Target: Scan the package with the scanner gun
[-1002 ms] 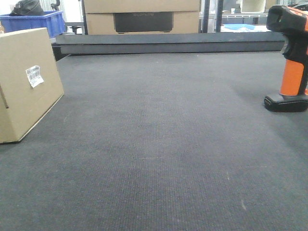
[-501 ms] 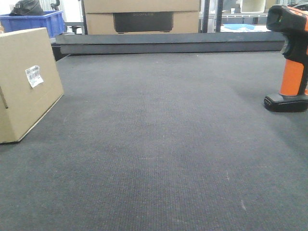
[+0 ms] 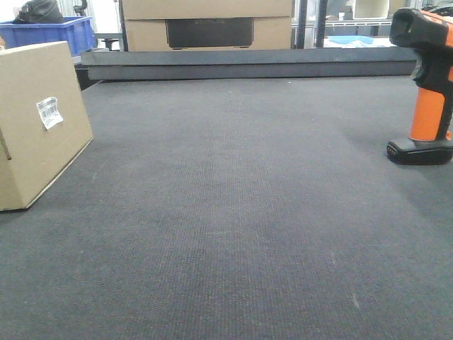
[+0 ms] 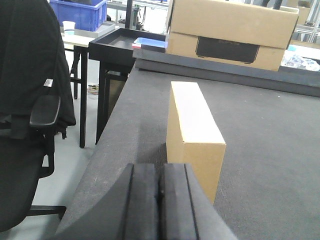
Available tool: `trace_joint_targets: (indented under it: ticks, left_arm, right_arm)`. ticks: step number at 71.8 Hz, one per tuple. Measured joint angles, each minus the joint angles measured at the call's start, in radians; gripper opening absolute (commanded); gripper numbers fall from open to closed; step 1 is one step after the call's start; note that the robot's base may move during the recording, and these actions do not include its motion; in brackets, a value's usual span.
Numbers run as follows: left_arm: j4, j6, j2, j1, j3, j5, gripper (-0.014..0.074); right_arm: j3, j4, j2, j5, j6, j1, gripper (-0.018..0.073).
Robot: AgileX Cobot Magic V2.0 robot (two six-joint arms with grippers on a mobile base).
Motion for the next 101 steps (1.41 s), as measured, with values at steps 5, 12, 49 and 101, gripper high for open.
trace_joint_targets:
  ticks: [5,12,49,101]
  left_arm:
    - [0.0,0.0,0.0,0.0,0.0,0.0,-0.0097]
    - [0.0,0.0,0.0,0.0,0.0,0.0,-0.0097]
    - [0.0,0.0,0.0,0.0,0.0,0.0,-0.0097]
    - [-0.267,0.316,-0.001,0.006,0.414,-0.517,-0.0101]
  right_arm:
    - [0.0,0.0,-0.002,0.008,0.0,0.0,-0.0169]
    - [0.001,0.002,-0.002,0.01,-0.003,0.0,-0.0169]
    - [0.001,0.003,-0.002,0.012,-0.003,0.0,-0.0169]
    - [0.002,0.003,-0.002,0.012,-0.003,0.0,-0.0169]
